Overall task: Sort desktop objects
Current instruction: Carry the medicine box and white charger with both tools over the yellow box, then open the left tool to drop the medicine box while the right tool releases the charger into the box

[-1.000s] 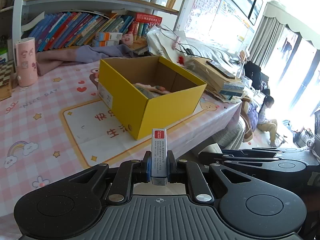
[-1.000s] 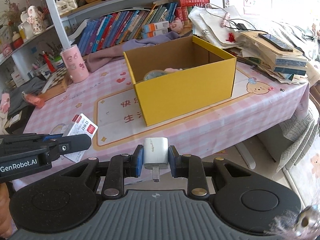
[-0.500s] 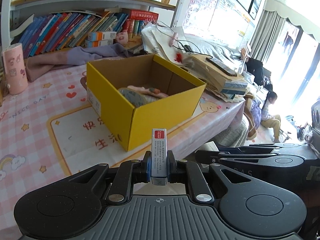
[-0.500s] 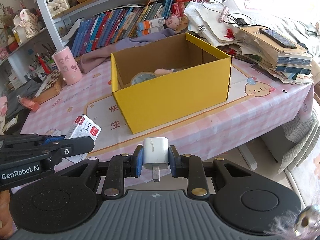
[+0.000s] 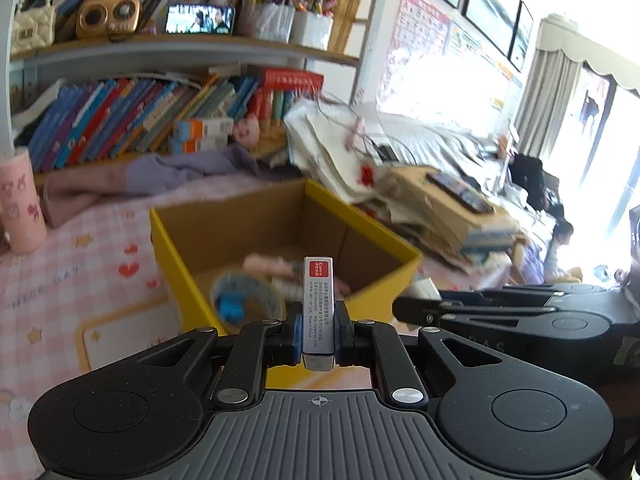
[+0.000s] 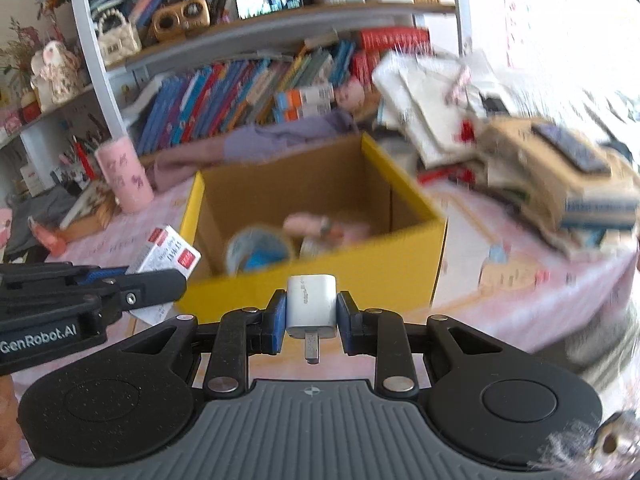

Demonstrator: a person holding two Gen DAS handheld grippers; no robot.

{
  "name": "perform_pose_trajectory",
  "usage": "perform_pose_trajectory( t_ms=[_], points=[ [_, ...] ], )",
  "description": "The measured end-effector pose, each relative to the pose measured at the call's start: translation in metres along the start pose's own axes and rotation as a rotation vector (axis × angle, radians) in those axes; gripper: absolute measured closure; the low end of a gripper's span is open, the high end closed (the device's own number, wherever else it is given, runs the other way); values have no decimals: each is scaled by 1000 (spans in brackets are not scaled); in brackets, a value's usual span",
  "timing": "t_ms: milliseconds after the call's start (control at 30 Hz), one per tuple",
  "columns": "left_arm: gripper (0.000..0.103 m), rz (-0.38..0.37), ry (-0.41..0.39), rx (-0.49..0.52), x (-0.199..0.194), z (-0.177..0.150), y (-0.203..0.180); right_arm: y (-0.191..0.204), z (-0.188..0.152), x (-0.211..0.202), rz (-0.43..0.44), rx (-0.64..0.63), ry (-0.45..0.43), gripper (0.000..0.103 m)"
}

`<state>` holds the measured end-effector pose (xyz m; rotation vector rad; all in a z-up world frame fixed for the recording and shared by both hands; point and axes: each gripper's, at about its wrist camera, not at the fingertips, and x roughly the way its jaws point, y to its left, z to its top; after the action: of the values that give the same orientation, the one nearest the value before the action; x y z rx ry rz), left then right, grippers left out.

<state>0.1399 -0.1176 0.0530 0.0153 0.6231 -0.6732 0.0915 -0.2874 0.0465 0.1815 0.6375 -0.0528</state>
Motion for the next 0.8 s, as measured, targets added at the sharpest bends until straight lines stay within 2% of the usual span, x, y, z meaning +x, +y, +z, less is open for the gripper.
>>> perform_pose_trajectory(
  t_ms=[200,367,567,700,800],
  points=[
    [90,74,-41,-19,26,24,-11,-24,45,18,46,-69,-73,79],
    [90,154,-41,-39,52,33,-12,-42,70,46,96,-110,-78,79],
    [90,247,-14,-54,87,39,-6,-54,86,95,173,-154,-10,79],
    [90,286,54,-102,114,36,4,-53,88,129,220,-197,71,79],
    [90,318,102,-100,130,32,7,-52,86,153,247,-235,141,79]
  ],
)
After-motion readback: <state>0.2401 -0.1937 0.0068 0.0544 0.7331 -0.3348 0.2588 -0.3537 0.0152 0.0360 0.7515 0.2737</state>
